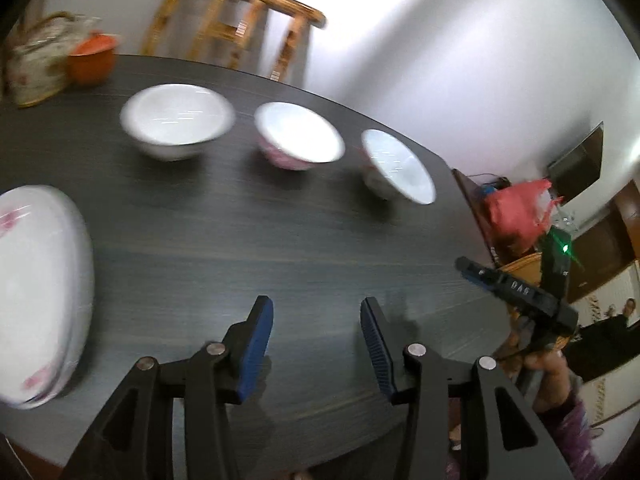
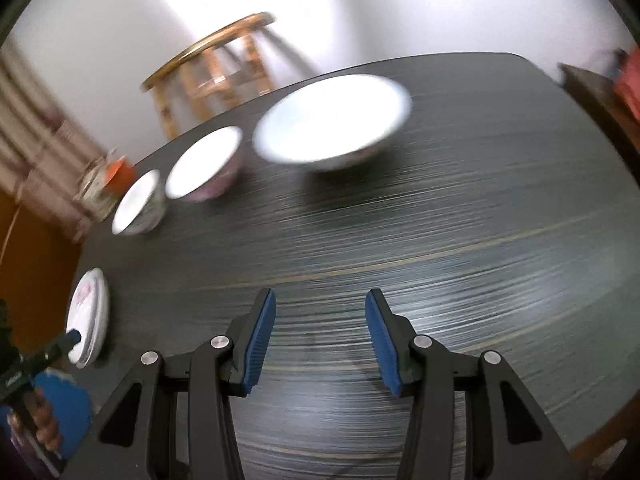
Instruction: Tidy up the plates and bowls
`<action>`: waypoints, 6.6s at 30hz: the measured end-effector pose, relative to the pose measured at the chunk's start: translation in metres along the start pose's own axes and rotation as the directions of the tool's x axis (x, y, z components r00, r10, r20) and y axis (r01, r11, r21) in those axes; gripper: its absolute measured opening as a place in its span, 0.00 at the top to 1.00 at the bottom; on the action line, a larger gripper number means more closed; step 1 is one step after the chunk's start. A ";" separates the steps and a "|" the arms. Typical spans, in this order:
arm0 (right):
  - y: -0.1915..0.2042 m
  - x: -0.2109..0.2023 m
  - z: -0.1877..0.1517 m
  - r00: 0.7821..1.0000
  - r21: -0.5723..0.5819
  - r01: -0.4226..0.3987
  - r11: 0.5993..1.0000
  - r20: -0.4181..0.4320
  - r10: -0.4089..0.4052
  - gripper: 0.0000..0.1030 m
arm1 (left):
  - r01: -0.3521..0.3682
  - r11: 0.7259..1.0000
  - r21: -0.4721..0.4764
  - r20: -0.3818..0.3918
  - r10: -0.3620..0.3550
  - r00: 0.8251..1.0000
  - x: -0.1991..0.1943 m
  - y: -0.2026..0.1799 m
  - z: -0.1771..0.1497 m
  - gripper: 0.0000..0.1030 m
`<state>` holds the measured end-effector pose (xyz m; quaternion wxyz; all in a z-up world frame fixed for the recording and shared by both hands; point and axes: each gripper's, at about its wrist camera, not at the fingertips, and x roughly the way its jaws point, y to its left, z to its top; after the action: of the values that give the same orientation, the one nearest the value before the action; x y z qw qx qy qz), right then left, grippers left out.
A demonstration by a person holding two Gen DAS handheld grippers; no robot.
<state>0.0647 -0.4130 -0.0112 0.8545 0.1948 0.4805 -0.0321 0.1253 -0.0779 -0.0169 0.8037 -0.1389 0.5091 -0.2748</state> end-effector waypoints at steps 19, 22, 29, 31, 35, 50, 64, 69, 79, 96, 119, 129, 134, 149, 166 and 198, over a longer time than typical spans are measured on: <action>-0.061 0.076 0.136 0.991 0.222 -0.055 0.973 -0.106 0.080 0.43 | -0.027 0.984 -0.174 -0.083 0.012 0.996 0.182 -0.063 0.125 0.52; -0.065 0.092 0.146 0.988 0.223 -0.035 0.974 -0.138 0.067 0.47 | -0.011 0.973 -0.229 -0.076 -0.006 0.997 0.196 -0.062 0.129 0.49; -0.065 0.117 0.165 0.985 0.195 -0.018 0.981 -0.167 0.051 0.57 | -0.050 0.961 -0.273 -0.080 0.029 0.996 0.223 -0.061 0.136 0.48; -0.065 0.124 0.169 0.983 0.188 -0.024 0.982 -0.176 0.058 0.74 | -0.054 0.958 -0.281 -0.077 0.033 0.996 0.226 -0.059 0.136 0.48; -0.059 0.131 0.174 0.980 0.157 -0.053 0.986 -0.179 0.082 0.89 | -0.050 0.960 -0.276 -0.090 0.026 0.996 0.234 -0.065 0.131 0.56; -0.034 0.090 0.101 0.968 0.089 -0.150 0.985 -0.187 0.165 0.93 | -0.142 0.984 -0.104 -0.142 0.126 0.982 0.173 -0.049 0.053 0.87; 0.083 0.069 -0.018 0.915 0.044 -0.312 0.949 -0.256 0.312 0.92 | -0.266 0.960 -0.083 -0.112 0.256 0.960 0.043 0.035 -0.021 0.87; 0.111 0.080 -0.035 0.909 0.026 -0.310 0.951 -0.286 0.304 0.92 | -0.270 0.958 -0.096 -0.106 0.260 0.960 0.038 0.055 -0.028 0.87; 0.129 0.088 -0.040 0.919 0.017 -0.275 0.961 -0.287 0.268 0.92 | -0.266 0.961 -0.075 -0.054 0.262 0.964 0.036 0.071 -0.031 0.84; 0.100 0.049 0.011 0.938 0.051 -0.304 0.951 -0.159 0.308 0.72 | -0.302 0.953 -0.009 0.111 0.301 0.947 -0.026 0.047 0.025 0.63; 0.098 0.128 0.146 0.944 0.033 -0.228 0.973 -0.237 0.229 0.61 | -0.120 0.899 -0.422 -0.124 0.075 0.990 0.119 0.070 0.148 0.57; 0.109 0.179 0.166 0.936 0.021 -0.211 0.977 -0.284 0.209 0.56 | -0.130 0.882 -0.454 -0.090 0.100 0.991 0.132 0.077 0.153 0.56; 0.118 0.193 0.170 0.942 -0.034 -0.187 0.982 -0.289 0.170 0.63 | -0.131 0.877 -0.463 -0.060 0.117 0.991 0.140 0.083 0.158 0.56; 0.114 0.179 0.151 0.944 -0.048 -0.216 0.975 -0.265 0.197 0.93 | -0.189 0.952 -0.242 -0.028 0.188 0.982 0.126 0.045 0.153 0.93; 0.146 0.038 0.049 0.937 -0.094 -0.325 0.941 -0.171 0.306 0.92 | -0.250 0.968 -0.027 0.038 0.251 0.967 -0.003 0.011 0.044 0.91; 0.155 0.082 -0.025 0.938 -0.070 -0.224 0.972 -0.286 0.196 0.93 | -0.456 0.860 0.229 0.039 0.460 0.887 0.024 0.031 -0.027 0.86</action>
<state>0.1264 -0.2503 -0.0445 0.7861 0.2040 0.5727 0.1114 0.1188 -0.0652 -0.0622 0.8523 0.0827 0.4986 -0.1348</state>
